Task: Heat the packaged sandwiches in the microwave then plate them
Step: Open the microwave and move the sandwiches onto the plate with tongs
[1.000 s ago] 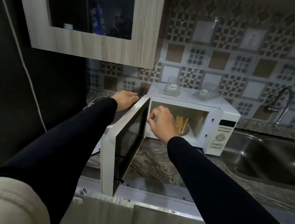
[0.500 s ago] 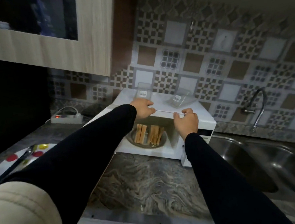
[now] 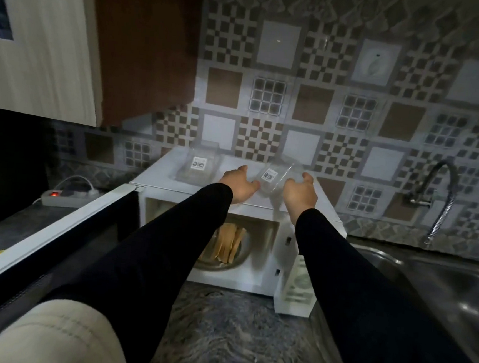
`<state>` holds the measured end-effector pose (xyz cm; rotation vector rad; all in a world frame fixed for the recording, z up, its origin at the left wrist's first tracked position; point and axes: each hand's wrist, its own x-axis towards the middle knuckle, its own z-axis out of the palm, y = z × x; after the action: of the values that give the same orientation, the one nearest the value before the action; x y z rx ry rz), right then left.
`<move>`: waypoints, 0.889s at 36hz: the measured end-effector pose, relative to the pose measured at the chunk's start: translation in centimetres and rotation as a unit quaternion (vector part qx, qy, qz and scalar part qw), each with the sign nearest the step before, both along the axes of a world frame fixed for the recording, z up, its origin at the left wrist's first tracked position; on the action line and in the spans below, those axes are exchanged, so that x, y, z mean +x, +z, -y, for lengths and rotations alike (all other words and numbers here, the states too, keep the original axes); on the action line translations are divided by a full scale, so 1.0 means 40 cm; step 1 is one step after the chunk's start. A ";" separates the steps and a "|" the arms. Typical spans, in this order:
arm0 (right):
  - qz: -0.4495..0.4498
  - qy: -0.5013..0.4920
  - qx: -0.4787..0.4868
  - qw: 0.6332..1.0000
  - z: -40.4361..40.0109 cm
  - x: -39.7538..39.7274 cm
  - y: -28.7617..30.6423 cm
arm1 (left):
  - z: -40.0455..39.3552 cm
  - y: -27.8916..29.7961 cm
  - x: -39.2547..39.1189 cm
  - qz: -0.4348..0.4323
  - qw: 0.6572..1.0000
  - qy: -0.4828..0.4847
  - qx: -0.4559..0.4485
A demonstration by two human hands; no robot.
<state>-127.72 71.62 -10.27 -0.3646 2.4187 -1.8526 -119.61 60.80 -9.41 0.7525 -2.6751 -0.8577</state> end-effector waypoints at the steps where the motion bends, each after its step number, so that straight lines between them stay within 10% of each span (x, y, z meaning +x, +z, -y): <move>1: 0.001 0.002 -0.005 1.000 0.006 -0.013 -0.001 | 0.001 -0.004 -0.013 -0.003 1.000 0.004 0.011; 32: -0.069 -0.002 0.016 0.997 0.072 0.060 0.013 | 0.029 -0.016 0.022 -0.098 0.992 0.085 -0.003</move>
<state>-125.33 68.72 -9.76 -0.5009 2.5352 -1.8471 -118.72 59.65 -10.07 0.8336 -2.4025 -0.8322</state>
